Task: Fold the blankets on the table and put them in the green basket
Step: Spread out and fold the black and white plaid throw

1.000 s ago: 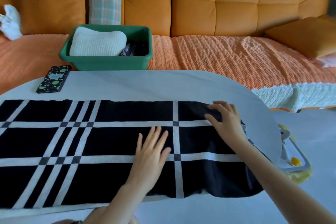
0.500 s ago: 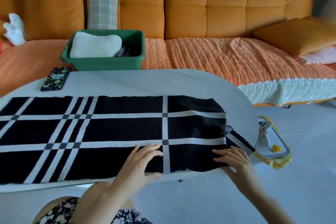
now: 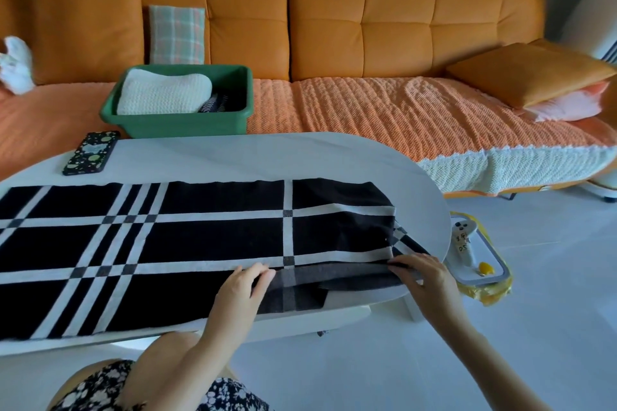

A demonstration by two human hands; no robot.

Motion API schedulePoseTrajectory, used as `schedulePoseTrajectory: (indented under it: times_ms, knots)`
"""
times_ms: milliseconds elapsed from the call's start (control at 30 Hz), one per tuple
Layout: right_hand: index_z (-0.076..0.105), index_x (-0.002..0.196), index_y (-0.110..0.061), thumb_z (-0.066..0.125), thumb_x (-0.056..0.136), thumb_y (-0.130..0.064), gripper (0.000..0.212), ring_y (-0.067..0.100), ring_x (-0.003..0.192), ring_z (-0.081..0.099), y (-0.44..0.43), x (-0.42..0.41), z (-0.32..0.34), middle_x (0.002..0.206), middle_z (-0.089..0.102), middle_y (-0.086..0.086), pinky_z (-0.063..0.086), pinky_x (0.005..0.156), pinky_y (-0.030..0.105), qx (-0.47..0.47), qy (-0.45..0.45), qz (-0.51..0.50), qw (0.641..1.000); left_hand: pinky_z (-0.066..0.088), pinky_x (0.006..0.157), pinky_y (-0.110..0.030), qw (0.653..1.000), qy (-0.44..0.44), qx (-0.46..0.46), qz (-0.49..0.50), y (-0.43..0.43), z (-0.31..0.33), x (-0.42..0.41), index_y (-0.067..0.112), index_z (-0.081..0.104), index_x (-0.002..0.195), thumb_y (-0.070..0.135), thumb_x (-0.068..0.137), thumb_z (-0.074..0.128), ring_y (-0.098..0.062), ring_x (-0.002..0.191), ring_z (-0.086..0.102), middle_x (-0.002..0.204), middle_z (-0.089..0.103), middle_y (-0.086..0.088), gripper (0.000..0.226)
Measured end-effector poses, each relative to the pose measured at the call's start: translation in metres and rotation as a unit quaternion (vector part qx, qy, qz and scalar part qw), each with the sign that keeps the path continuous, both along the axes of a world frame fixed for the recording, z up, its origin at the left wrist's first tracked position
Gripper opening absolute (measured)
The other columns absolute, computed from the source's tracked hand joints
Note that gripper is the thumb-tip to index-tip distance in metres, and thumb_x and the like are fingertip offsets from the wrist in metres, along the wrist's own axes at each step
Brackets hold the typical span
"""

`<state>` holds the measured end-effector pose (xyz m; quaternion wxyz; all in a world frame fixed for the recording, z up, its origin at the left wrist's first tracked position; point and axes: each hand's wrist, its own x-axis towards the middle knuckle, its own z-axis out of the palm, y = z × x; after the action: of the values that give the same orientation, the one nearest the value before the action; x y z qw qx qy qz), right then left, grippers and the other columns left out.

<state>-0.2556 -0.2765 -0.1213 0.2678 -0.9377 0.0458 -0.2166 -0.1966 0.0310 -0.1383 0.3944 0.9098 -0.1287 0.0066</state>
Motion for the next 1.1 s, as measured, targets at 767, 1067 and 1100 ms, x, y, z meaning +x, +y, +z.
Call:
schedulePoseTrajectory:
  times_ms: [767,1067,1100]
  knots:
    - [0.066,0.104,-0.017,0.051,0.09,-0.032,0.026,0.011,0.092,0.054,0.057,-0.003,-0.019,0.102,0.062,-0.009,0.044,0.079,0.022,-0.093,-0.048,0.119,0.987,0.039,0.073,-0.01,0.996,0.033,-0.054,0.068,-0.011,0.008,0.008,0.02,0.07,0.093,0.017,0.085,0.065,-0.003,0.089,0.06,0.089,0.068,0.012,0.01]
    - [0.063,0.088,-0.019,0.054,0.089,-0.017,0.009,0.014,0.082,0.053,0.015,0.003,-0.033,0.091,0.061,-0.006,0.041,0.072,0.021,-0.183,-0.075,0.138,0.971,0.038,0.069,-0.009,0.995,0.041,-0.056,0.077,-0.011,0.009,0.008,0.018,0.07,0.085,0.017,0.085,0.064,-0.005,0.085,0.06,0.084,0.067,0.01,0.006]
    - [0.063,0.088,-0.018,0.056,0.086,-0.014,0.008,0.015,0.083,0.055,0.001,0.0,-0.029,0.091,0.062,-0.005,0.043,0.074,0.022,-0.203,-0.08,0.143,0.965,0.039,0.069,-0.01,0.995,0.04,-0.054,0.075,-0.011,0.009,0.007,0.018,0.069,0.084,0.017,0.086,0.064,-0.005,0.085,0.06,0.083,0.067,0.011,0.005]
